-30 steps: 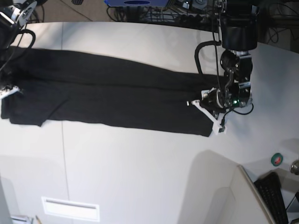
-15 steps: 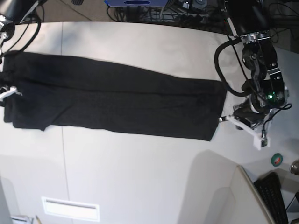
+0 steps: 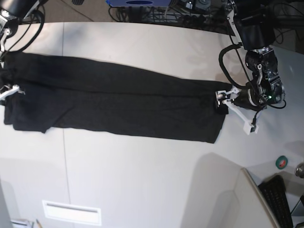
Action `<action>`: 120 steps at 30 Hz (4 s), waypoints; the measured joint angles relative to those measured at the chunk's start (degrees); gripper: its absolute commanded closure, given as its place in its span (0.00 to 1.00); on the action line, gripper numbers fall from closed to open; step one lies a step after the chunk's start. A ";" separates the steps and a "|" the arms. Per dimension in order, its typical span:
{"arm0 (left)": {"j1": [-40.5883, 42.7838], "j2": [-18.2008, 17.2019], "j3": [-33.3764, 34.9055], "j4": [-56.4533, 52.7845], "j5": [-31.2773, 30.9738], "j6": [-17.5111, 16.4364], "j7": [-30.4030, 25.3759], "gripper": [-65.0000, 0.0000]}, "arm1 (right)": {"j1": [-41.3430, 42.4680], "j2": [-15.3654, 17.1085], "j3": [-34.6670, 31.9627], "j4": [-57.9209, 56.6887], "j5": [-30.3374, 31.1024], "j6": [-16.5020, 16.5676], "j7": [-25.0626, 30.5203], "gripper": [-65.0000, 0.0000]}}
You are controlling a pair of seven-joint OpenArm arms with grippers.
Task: Layout the t-shirt on the table in an organized manner, then fold the t-shirt properly
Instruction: 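Release the folded edge and regrasp the shirt end with the left gripper, then fold the shirt end inward with the left gripper toward the middle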
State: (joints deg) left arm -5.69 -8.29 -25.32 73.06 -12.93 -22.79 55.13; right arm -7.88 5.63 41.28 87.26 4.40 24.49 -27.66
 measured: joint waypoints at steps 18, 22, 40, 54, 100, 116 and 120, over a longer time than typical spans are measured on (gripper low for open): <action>-3.52 -0.55 5.07 -13.20 -1.07 -0.17 -7.91 0.79 | -0.70 0.02 -0.02 0.02 -0.17 0.00 -0.02 1.00; -4.15 -0.48 2.45 -15.04 -1.81 -1.36 -8.72 1.00 | -0.72 0.02 0.31 0.02 -0.17 0.00 -0.02 1.00; 13.79 -3.54 6.67 19.69 0.81 6.38 -9.20 1.00 | -1.86 0.02 0.11 1.29 0.02 0.00 0.00 1.00; 9.70 2.40 32.72 18.08 -0.15 14.08 -9.55 1.00 | -1.73 0.04 0.11 1.29 -0.02 0.00 -0.02 1.00; 6.19 6.73 46.01 17.00 -0.48 15.28 -0.46 0.13 | -1.25 0.00 0.22 1.27 0.02 0.00 0.00 1.00; 13.16 5.92 21.51 26.51 0.52 15.30 4.46 1.00 | -1.36 -0.13 0.22 1.27 0.00 0.00 -0.02 1.00; 11.43 6.12 19.12 21.42 0.61 15.32 4.72 1.00 | -1.16 -0.74 0.22 1.27 0.00 -0.02 0.11 1.00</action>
State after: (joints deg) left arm 5.74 -2.17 -6.20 94.48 -12.32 -7.46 59.86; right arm -9.04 4.89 41.50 88.53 4.40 24.47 -27.55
